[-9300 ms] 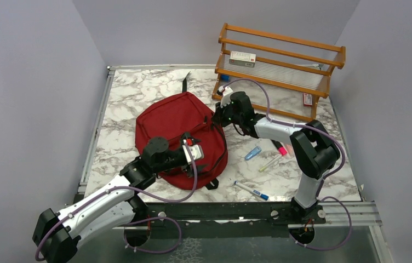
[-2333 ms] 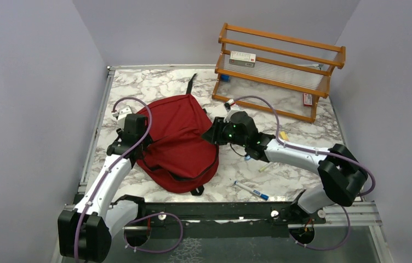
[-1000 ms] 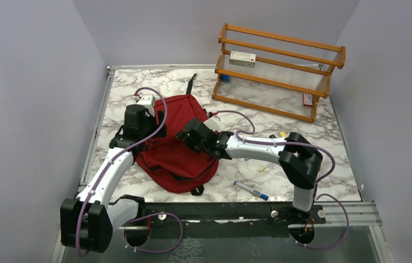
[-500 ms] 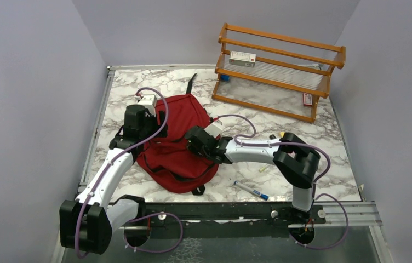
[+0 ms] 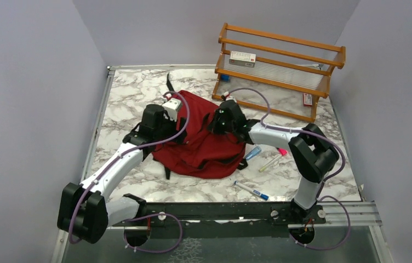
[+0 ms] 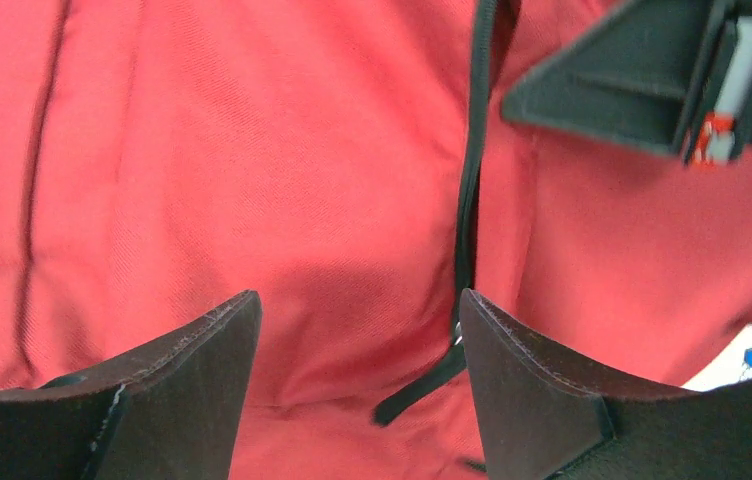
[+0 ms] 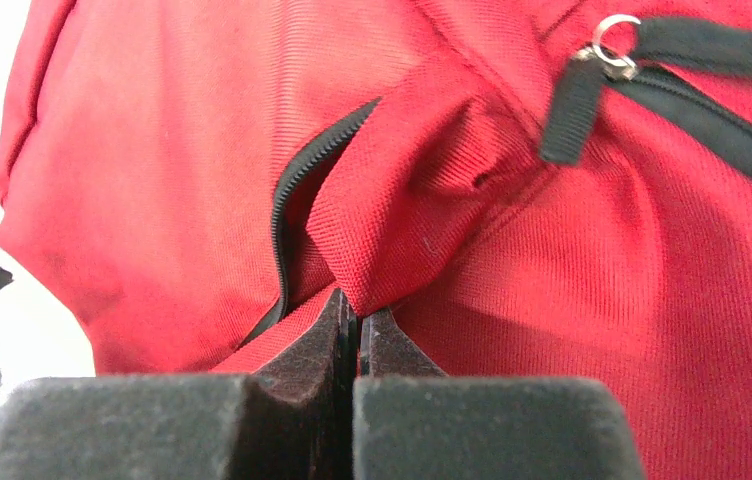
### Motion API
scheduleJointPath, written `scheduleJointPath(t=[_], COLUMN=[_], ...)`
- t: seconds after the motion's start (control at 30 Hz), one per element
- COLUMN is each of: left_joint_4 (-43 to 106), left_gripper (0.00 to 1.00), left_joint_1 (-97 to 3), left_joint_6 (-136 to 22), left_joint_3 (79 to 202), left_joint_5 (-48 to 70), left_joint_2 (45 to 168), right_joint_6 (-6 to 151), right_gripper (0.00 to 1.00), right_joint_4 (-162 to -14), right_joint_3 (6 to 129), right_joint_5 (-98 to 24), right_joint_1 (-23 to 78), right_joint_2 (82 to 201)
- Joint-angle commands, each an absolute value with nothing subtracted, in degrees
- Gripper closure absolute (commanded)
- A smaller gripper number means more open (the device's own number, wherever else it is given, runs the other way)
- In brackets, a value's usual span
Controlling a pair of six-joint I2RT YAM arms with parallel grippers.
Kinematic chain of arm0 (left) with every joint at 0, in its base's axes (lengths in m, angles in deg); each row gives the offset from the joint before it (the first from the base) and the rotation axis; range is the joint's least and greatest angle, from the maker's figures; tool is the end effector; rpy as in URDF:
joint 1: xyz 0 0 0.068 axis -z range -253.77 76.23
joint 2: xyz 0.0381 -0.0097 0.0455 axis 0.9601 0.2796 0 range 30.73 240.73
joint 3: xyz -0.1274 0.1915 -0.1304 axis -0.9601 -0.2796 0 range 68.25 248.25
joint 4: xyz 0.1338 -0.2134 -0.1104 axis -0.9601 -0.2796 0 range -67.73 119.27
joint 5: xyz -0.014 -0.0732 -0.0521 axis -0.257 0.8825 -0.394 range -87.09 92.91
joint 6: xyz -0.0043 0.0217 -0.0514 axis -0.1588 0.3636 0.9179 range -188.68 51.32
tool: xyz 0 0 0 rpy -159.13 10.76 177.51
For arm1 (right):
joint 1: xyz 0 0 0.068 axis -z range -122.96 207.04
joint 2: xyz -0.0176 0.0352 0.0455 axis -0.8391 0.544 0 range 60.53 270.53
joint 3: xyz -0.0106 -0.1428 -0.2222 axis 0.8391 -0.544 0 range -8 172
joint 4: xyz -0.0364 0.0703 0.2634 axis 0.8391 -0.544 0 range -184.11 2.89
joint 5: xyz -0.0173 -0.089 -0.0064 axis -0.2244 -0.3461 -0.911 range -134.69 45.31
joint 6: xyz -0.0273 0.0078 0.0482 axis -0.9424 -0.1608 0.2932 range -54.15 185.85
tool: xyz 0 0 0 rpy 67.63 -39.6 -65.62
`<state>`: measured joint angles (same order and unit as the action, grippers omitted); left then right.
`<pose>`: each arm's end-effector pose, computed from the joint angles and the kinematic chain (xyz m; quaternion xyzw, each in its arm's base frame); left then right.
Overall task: Pack the student bag
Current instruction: Adjust the student bag at the center of the board.
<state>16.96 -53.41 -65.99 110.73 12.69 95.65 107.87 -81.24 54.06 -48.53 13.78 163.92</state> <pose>0.2476 -0.0989 0.2373 0.1745 0.8663 -0.1662 0.4376 0.2968 0.2758 0.1702 0.0057 0.8885 0.2884 0.3570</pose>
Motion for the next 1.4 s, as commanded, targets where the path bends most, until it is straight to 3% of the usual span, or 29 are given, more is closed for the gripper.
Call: scheduleJointPath(t=[0.0,0.23,0.57,1.13,1.37], left_joint_4=[17.2,18.0,21.0,19.8,14.5], left_gripper=[0.26,0.24,0.24,0.23,0.5], left_joint_1=[-50.5,-45.9,-41.6,-32.7,-31.6], left_joint_6=[-68.4,-68.0,-61.2,-64.6,-66.5], left_joint_3=[115.7,121.5,127.1,134.0,138.7], left_joint_5=[12.2,6.7,-5.8,-21.7,-26.4], left_joint_2=[98.8,106.2,115.6,128.2,132.2], right_joint_6=[93.9,99.0,109.9,114.3,113.9], right_gripper=[1.0,1.0,1.0,0.99,1.0], right_joint_4=[-78.9,-73.7,-68.3,-66.5,-66.8], right_joint_3=[55.0,50.0,42.6,39.7,39.0], right_joint_5=[-36.3,-31.2,-35.8,-33.9,-34.5], right_joint_1=[18.7,19.0,20.5,22.1,22.6], right_joint_2=[162.8,161.7,159.1,158.2,158.2])
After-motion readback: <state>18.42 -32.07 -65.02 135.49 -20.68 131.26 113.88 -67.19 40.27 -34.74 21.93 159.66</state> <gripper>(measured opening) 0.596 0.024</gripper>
